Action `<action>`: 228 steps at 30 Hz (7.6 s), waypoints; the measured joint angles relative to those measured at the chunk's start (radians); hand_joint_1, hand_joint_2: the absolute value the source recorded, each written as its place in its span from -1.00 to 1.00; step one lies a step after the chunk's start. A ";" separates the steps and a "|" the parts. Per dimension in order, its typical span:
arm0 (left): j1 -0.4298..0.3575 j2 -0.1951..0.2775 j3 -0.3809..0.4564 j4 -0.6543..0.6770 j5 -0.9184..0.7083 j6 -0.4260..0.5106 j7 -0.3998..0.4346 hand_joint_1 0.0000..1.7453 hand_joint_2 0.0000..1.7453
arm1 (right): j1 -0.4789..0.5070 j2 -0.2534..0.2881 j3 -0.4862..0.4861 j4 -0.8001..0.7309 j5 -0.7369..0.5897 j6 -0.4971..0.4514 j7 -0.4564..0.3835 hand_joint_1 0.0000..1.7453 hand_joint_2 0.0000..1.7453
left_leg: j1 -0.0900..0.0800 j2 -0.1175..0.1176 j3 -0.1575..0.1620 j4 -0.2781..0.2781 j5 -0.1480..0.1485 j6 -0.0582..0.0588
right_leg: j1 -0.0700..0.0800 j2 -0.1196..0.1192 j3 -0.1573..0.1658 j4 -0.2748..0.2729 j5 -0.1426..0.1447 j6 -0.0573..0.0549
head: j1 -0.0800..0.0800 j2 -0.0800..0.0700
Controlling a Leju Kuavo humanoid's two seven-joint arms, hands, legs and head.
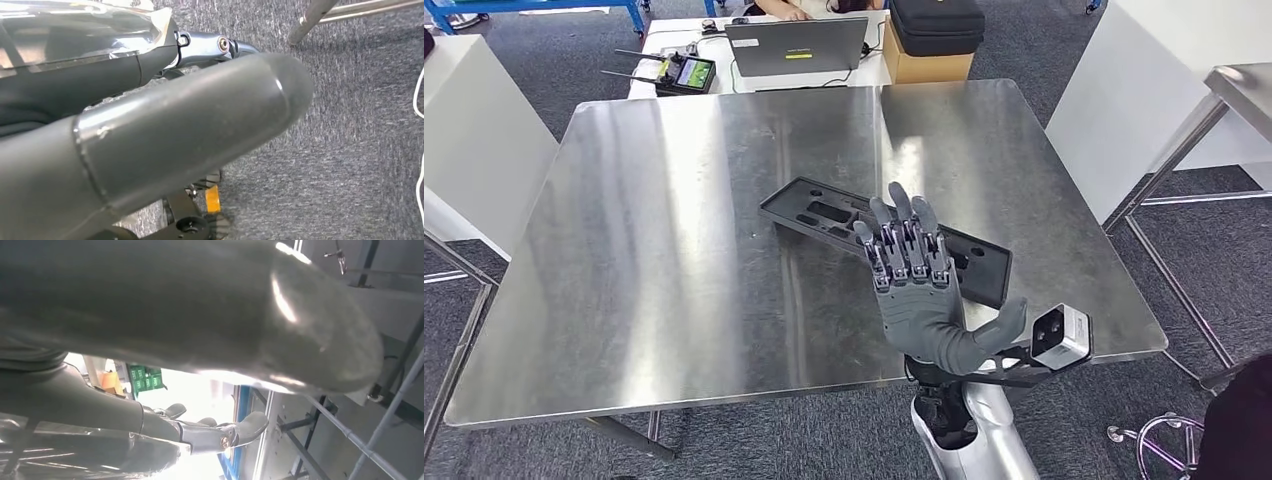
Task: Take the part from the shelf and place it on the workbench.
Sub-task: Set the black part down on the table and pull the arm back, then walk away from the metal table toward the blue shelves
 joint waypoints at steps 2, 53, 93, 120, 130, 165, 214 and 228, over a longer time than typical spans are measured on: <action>0.000 0.000 0.000 0.000 -0.001 0.000 0.001 -1.00 -1.00 | 0.000 -0.004 0.000 0.005 -0.003 -0.009 0.006 -1.00 -1.00 | 0.001 0.000 -0.001 0.001 0.000 -0.001 | -0.005 0.000 -0.048 0.112 -0.040 0.004 | 0.000 0.000; -0.009 -0.004 -0.005 0.000 -0.016 -0.017 -0.010 -1.00 -1.00 | 0.007 -0.013 0.009 0.044 0.008 -0.042 0.026 -1.00 -1.00 | 0.016 -0.005 -0.041 0.155 -0.080 -0.067 | -0.011 -0.010 0.107 -0.157 0.053 -0.007 | -0.009 0.000; -0.026 -0.009 -0.006 -0.001 -0.021 -0.019 -0.019 -1.00 -1.00 | -0.013 -0.010 0.021 0.060 0.008 -0.060 0.027 -1.00 -1.00 | 0.011 -0.003 -0.045 0.060 -0.002 -0.019 | -0.006 -0.012 0.010 -0.050 0.003 0.025 | -0.001 0.000; -0.026 -0.006 -0.006 -0.002 -0.012 -0.013 -0.029 -1.00 -1.00 | -0.023 -0.005 0.021 0.078 0.048 -0.089 0.022 -1.00 -1.00 | 0.008 -0.009 0.011 0.060 -0.050 -0.060 | 0.013 -0.022 0.073 -0.135 0.073 0.011 | -0.003 0.000; -0.019 -0.005 -0.003 -0.002 0.014 0.005 -0.041 -1.00 -1.00 | 0.047 -0.043 -0.035 0.140 0.295 -0.420 0.016 -1.00 -1.00 | 0.004 0.002 -0.127 0.053 0.071 -0.013 | -0.001 -0.012 0.072 0.100 -0.077 0.033 | 0.006 0.000; 0.017 0.035 0.024 -0.002 0.000 -0.010 -0.090 -1.00 -1.00 | 0.125 -0.098 -0.478 1.367 0.679 -0.847 0.265 -1.00 -1.00 | 0.002 0.013 -0.147 0.041 0.108 -0.047 | 0.003 -0.007 0.281 -0.175 -0.101 0.020 | 0.011 0.000; 0.018 0.028 0.022 -0.001 -0.019 -0.013 -0.120 -1.00 -1.00 | 0.157 -0.084 -0.450 1.425 0.768 -0.742 0.515 -1.00 -1.00 | 0.011 -0.037 0.018 0.028 -0.021 -0.027 | 0.001 0.071 0.175 -0.153 -0.028 0.007 | 0.007 0.000; 0.019 0.020 0.022 -0.002 -0.030 -0.018 -0.120 -1.00 -1.00 | 0.159 -0.090 -0.450 1.427 0.777 -0.742 0.524 -1.00 -1.00 | 0.004 0.115 0.022 0.016 -0.025 -0.056 | -0.010 -0.048 0.165 -0.165 -0.008 0.014 | 0.014 0.000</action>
